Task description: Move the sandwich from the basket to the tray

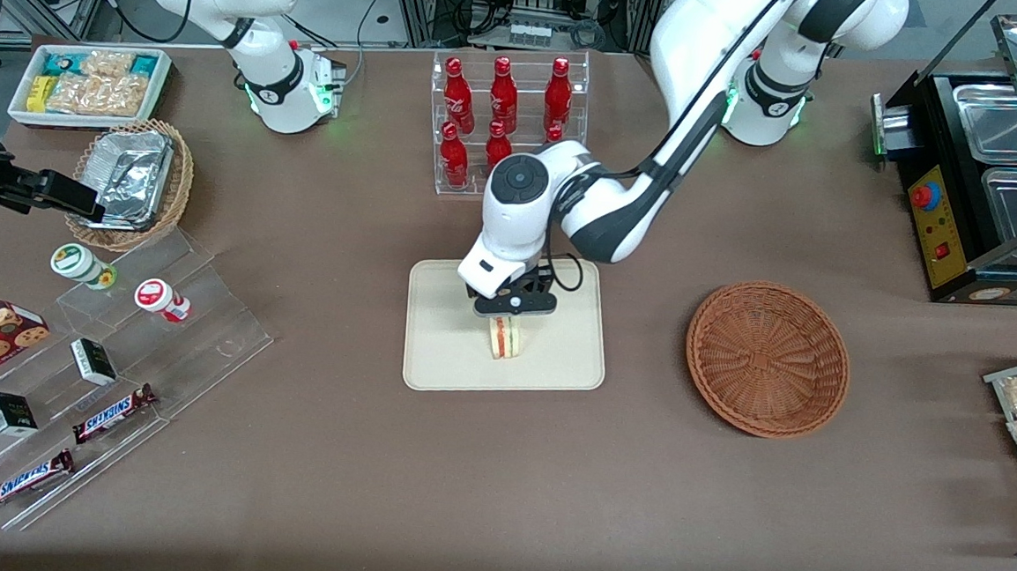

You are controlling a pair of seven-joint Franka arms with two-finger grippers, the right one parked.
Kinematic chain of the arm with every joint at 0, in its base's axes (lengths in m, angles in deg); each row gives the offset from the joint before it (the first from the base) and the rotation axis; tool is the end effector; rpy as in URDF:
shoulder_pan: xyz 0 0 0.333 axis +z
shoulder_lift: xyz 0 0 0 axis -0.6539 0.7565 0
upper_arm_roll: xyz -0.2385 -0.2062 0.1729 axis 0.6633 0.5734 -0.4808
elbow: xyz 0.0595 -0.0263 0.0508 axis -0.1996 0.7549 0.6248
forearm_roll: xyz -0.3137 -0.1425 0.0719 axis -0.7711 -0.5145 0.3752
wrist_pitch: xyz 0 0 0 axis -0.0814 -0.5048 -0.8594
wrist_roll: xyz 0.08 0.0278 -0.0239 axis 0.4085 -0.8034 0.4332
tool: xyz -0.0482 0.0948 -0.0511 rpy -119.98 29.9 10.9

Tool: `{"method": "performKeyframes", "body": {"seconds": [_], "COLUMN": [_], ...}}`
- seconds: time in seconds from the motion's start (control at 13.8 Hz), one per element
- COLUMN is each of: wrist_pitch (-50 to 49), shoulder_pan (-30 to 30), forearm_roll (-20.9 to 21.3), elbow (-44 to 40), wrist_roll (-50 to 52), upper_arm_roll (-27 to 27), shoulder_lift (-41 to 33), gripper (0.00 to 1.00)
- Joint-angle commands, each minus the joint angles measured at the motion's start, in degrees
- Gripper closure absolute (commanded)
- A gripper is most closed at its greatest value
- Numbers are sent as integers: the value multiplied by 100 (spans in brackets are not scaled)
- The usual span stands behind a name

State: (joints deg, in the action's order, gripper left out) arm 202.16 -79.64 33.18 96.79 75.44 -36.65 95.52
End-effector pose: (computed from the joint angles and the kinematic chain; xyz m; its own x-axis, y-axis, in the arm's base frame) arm 0.4943 -0.5013 0.3684 0.9836 0.1638 0.0758 0.1581 -0.9845 0.0757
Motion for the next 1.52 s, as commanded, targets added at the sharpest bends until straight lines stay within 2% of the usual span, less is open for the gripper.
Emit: {"method": "performKeyframes", "body": {"seconds": [0.0, 0.43, 0.58, 0.8, 0.94, 1.3, 1.45], "wrist_pitch": [-729, -2161, -2697, -3358, -3736, -4027, -4071], "shoulder_pan": [328, 1356, 1769, 2507, 2851, 3800, 3898], "forearm_roll": [-18, -27, -71, -378, -370, -379, -370], "elbow": [145, 110, 145, 145, 136, 153, 153], "wrist_roll": [142, -182, -988, -2367, -3212, -4936, -5358], "upper_arm_roll": [-17, -17, -9, -9, -17, -17, -200], "shoulder_lift": [-831, -1992, -2352, -2792, -2951, -3312, -3391], "gripper": [1, 1, 1, 1, 1, 1, 1]}}
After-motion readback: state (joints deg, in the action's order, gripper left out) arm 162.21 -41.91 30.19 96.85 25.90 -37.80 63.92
